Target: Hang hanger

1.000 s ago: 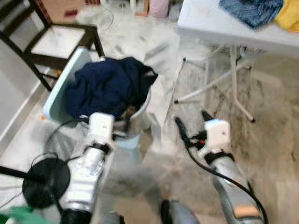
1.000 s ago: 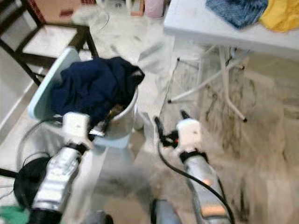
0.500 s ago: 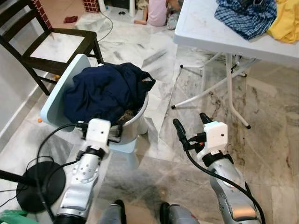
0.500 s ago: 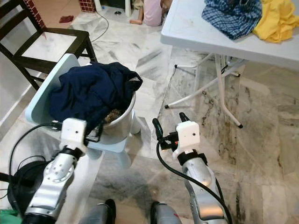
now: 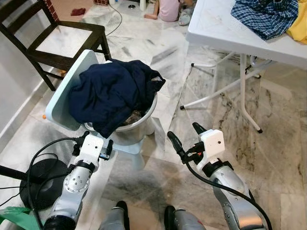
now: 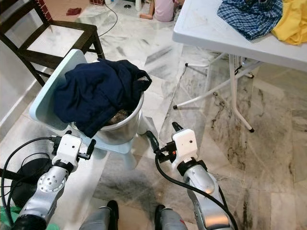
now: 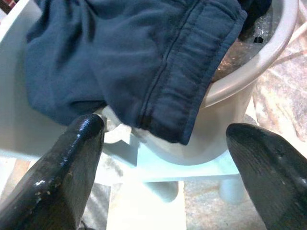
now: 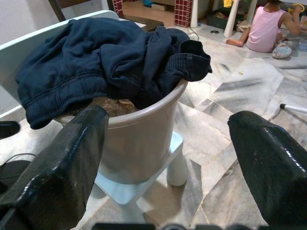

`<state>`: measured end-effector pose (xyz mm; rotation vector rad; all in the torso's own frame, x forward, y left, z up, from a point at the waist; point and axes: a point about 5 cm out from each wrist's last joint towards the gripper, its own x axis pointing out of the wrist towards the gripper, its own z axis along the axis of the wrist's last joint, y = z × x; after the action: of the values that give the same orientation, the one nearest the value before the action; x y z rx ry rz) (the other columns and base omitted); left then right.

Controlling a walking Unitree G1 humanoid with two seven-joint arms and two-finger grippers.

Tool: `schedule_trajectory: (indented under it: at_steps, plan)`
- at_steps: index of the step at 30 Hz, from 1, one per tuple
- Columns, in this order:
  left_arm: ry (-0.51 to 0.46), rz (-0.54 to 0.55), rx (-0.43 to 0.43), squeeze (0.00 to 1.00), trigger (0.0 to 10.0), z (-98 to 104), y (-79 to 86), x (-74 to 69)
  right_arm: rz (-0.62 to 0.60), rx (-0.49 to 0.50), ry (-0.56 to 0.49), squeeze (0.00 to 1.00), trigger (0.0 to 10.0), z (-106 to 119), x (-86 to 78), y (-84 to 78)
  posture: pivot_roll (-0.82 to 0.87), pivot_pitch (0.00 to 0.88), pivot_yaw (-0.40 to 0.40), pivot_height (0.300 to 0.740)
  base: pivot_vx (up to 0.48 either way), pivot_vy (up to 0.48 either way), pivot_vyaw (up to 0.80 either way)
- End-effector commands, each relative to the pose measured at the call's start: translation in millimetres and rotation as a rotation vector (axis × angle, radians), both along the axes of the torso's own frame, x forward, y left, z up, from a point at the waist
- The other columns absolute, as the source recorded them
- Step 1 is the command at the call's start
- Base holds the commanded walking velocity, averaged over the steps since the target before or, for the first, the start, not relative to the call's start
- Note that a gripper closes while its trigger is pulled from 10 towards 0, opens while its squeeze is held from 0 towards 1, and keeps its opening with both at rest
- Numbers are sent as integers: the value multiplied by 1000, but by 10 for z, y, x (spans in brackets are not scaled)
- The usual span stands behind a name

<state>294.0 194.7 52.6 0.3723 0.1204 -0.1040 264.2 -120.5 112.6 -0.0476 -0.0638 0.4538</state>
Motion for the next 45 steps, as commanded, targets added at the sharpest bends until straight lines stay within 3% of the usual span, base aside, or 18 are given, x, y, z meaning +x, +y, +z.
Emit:
schedule_trajectory:
  at_steps: [1, 7, 8, 9, 10, 11, 16, 19, 29, 34, 45]
  plan:
    - [22, -18, 26, 0, 10000, -64, 21, -6, 7, -1, 8, 0, 10000, 2, -43, -25, 36, 306, -50, 740, 0, 0, 0]
    - [55, -24, 71, 0, 10000, -104, 44, 105, 17, -2, 17, 0, 10000, 9, -71, -20, 19, 323, -57, 740, 0, 0, 0]
    - [76, -17, 92, 0, 5451, -128, 48, 131, 20, -2, 19, 0, 10000, 11, -75, -10, 14, 324, -58, 740, 0, 0, 0]
    - [76, -17, 92, 0, 5451, -128, 48, 131, 20, -2, 19, 0, 10000, 11, -75, -10, 14, 324, -58, 740, 0, 0, 0]
    - [106, 0, 102, 0, 1333, -156, 54, 169, 29, -1, 23, 0, 10000, 18, -81, 12, 8, 327, -58, 740, 0, 0, 0]
    - [118, 4, 109, 0, 0, -166, 49, 183, 36, 1, 27, 0, 10000, 18, -83, 23, 1, 328, -60, 740, 0, 0, 0]
    - [128, 14, 104, 0, 0, -155, 44, 225, 82, 19, 47, 0, 10000, 30, -105, 77, -12, 328, -58, 740, 0, 0, 0]
    - [111, 34, 88, 0, 0, -99, 76, 271, 168, 20, 82, 0, 10000, 4, -177, 139, -18, 326, -52, 740, 0, 0, 0]
    - [78, 60, 54, 0, 0, -52, 125, 295, 171, 30, 93, 0, 10000, 0, -173, 185, 5, 324, -46, 740, 0, 0, 0]
    - [0, 66, 27, 0, 0, 87, 145, 362, 166, 30, 90, 0, 10000, -2, -152, 175, 14, 326, -45, 740, 0, 0, 0]
    - [-27, 73, -9, 0, 0, 184, 172, 426, 149, 30, 84, 0, 10000, 3, -126, 177, 18, 323, -39, 740, 0, 0, 0]
